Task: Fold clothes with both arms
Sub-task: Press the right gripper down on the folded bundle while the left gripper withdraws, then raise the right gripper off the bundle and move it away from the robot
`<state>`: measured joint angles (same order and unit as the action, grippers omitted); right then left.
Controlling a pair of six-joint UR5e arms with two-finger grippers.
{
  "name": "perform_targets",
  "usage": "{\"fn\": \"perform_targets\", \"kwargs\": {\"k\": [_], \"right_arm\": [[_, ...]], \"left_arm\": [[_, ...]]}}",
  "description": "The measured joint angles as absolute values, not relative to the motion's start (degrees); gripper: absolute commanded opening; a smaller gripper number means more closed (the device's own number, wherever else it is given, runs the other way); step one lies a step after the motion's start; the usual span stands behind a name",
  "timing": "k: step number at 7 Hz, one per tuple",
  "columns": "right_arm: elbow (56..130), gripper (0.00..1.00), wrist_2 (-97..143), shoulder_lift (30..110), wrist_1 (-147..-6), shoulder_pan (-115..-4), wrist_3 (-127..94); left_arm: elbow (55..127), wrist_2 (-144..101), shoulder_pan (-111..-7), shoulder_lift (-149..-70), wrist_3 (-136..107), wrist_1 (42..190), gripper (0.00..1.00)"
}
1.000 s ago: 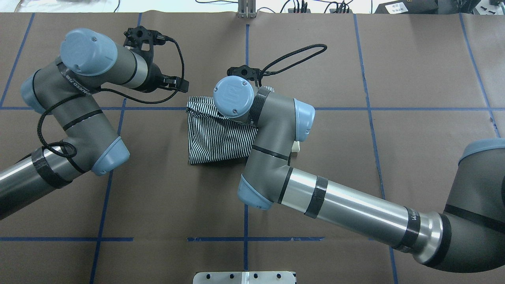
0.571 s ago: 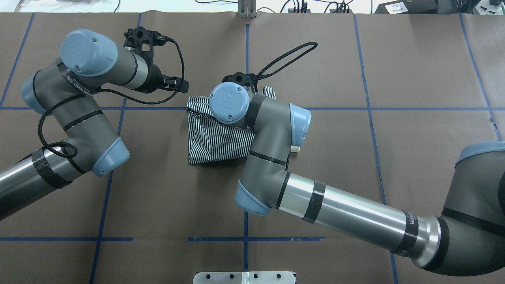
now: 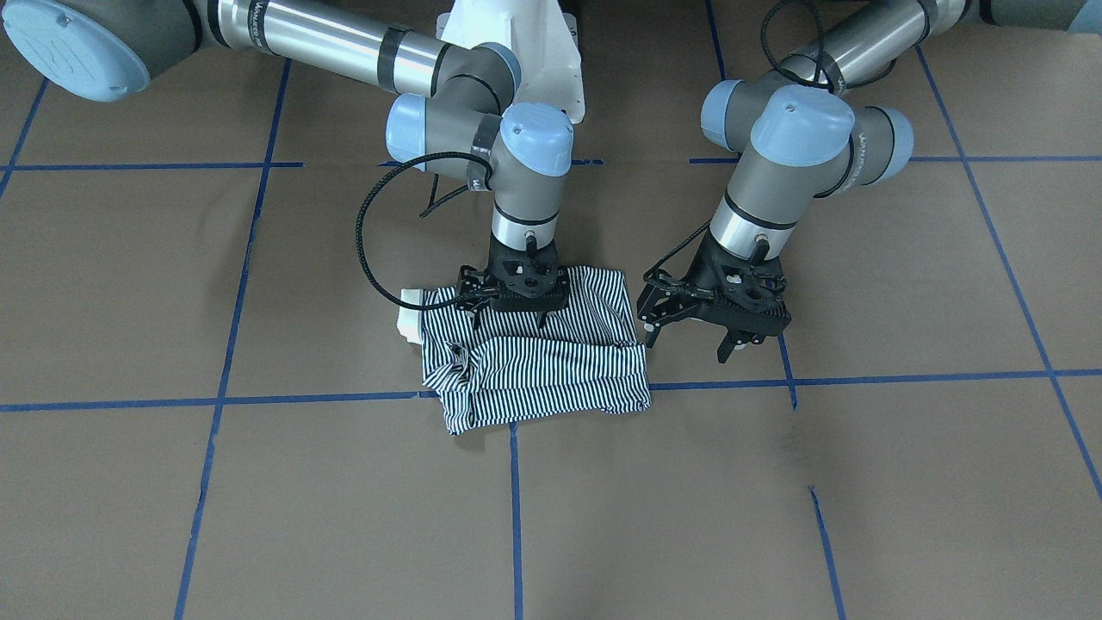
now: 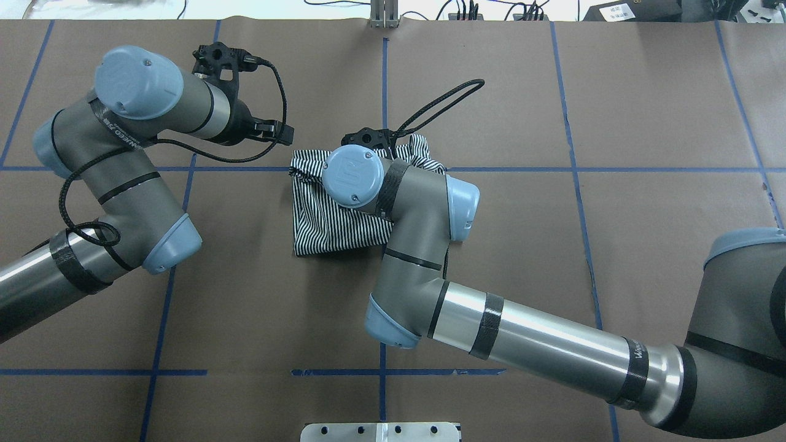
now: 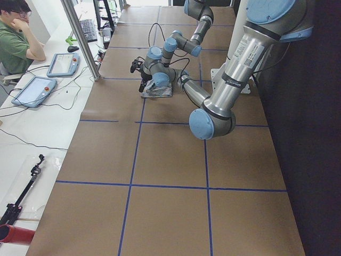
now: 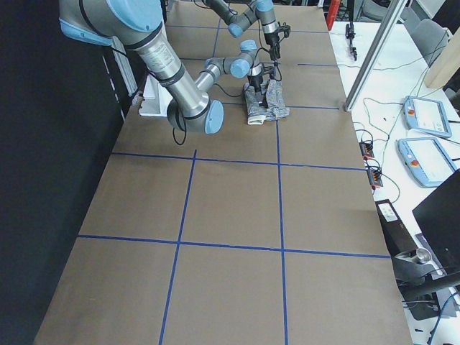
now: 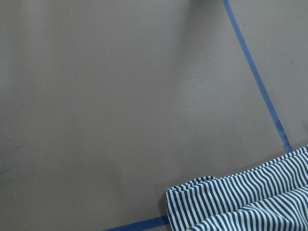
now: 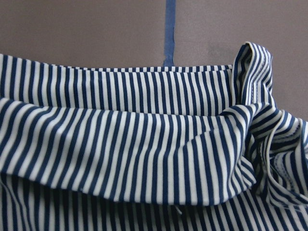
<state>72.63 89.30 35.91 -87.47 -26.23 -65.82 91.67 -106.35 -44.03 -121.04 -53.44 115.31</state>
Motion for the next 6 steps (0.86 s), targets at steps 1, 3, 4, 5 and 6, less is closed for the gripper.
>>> {"fn": "perform_targets", "kwargs": {"k": [1, 3, 4, 5, 6], "right_arm": [[72.35, 1.00, 89.03, 35.94, -87.45, -26.41, -65.22], [69.89, 1.00, 88.16, 35.72, -86.65, -27.70, -64.31], [67.54, 1.00, 87.98, 35.52, -84.75, -28.82, -63.60], [64.85, 1.00, 87.94, 35.03, -82.43, -30.51, -62.04], [61.52, 1.00, 87.98, 33.76, -80.13, -32.57, -60.43]], "left_arm": [[91.74, -106.35, -44.03, -121.03, -53.44, 115.31, 1.00], [91.86, -106.35, -44.03, -121.03, -53.40, 115.31, 1.00], [91.90, -106.35, -44.04, -120.99, -53.42, 115.31, 1.00], [91.92, -106.35, -44.08, -120.97, -53.43, 115.30, 1.00], [91.93, -106.35, -44.09, -120.96, -53.44, 115.26, 1.00]]}}
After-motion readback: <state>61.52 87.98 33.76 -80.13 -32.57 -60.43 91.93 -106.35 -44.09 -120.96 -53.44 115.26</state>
